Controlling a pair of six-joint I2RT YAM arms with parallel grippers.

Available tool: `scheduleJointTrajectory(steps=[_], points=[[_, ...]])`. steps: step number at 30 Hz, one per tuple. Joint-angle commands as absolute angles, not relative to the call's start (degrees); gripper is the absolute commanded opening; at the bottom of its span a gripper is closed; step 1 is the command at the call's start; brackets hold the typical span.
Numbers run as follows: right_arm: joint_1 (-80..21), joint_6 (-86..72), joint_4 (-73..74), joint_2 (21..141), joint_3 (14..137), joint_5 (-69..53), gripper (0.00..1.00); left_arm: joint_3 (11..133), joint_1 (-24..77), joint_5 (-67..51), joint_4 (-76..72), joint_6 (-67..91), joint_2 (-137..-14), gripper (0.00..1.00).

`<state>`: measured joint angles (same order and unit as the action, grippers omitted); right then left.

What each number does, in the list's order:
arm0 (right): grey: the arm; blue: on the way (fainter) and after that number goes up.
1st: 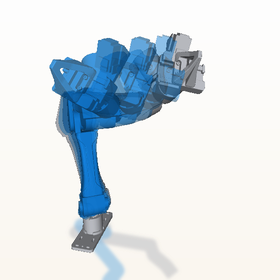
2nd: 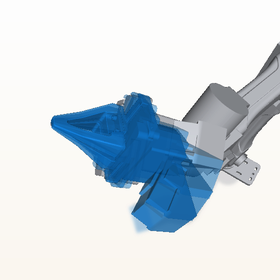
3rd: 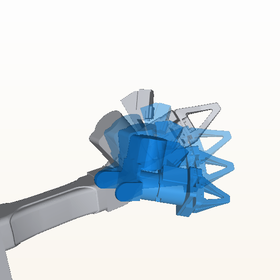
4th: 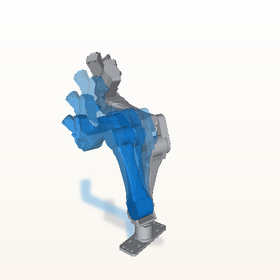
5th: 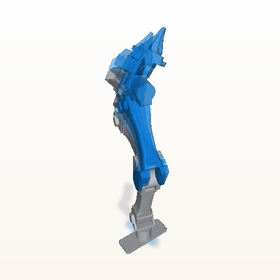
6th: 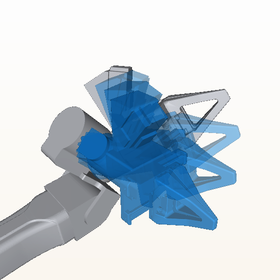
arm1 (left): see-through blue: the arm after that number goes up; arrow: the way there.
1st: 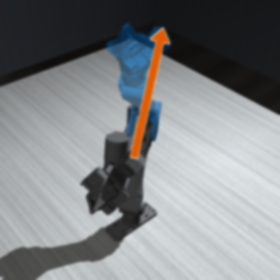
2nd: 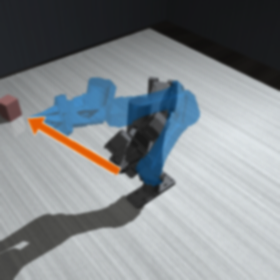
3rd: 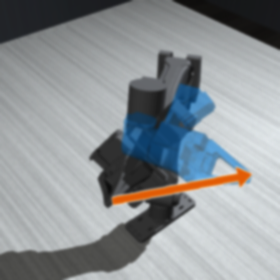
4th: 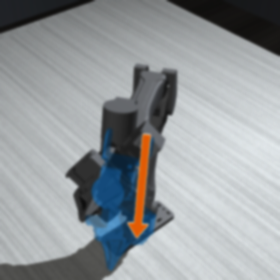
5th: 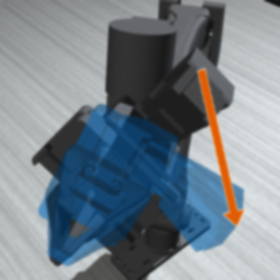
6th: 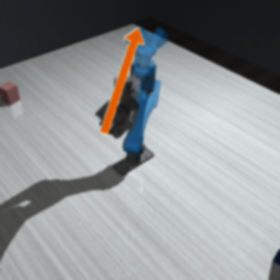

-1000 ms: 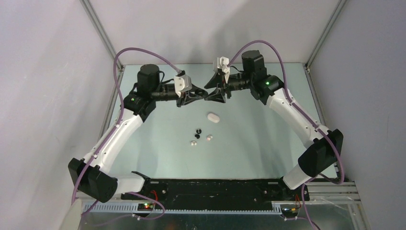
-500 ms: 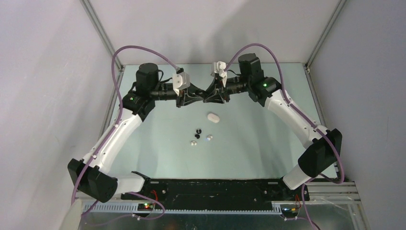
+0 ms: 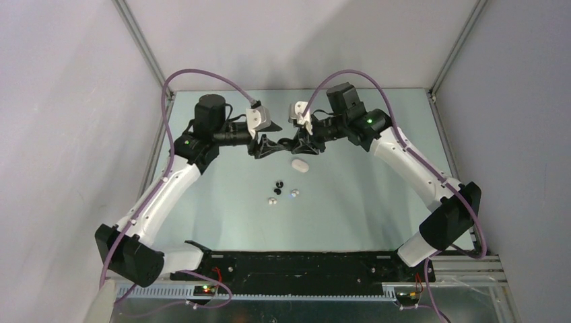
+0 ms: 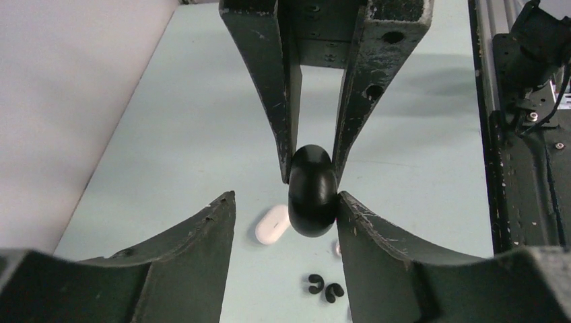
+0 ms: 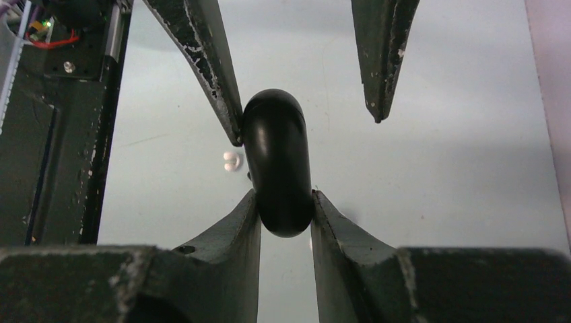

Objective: Insert the wireless bluetooth earbuds into the charging case
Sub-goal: Pass from the left arm to the right, then pass from the right arm to the left

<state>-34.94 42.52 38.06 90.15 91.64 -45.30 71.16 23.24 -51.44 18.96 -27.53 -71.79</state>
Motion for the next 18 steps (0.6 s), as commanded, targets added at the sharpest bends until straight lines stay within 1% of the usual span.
scheduleJointTrajectory(steps=[1,4,7,12,15,18], points=[[-35.8,44.4,42.4,88.4,94.9,-40.9,0.1,71.0,22.9,-48.1,22.4,-31.6,-69.8,0.61],[-36.2,44.0,41.9,88.8,95.3,-39.5,0.1,71.0,22.9,-48.3,23.2,-31.7,-70.4,0.59],[-36.7,43.2,41.3,89.5,96.6,-38.5,0.09,71.2,22.9,-49.1,23.2,-31.4,-71.2,0.55],[-36.9,41.7,40.8,91.1,98.4,-38.2,0.09,71.9,22.3,-50.9,23.3,-31.1,-72.9,0.45],[-36.9,41.3,40.3,91.4,98.6,-38.4,0.09,72.4,22.0,-51.8,23.3,-31.0,-73.7,0.44],[-37.0,41.0,40.1,91.8,98.8,-38.3,0.09,72.9,21.9,-52.2,23.2,-31.0,-74.3,0.46]])
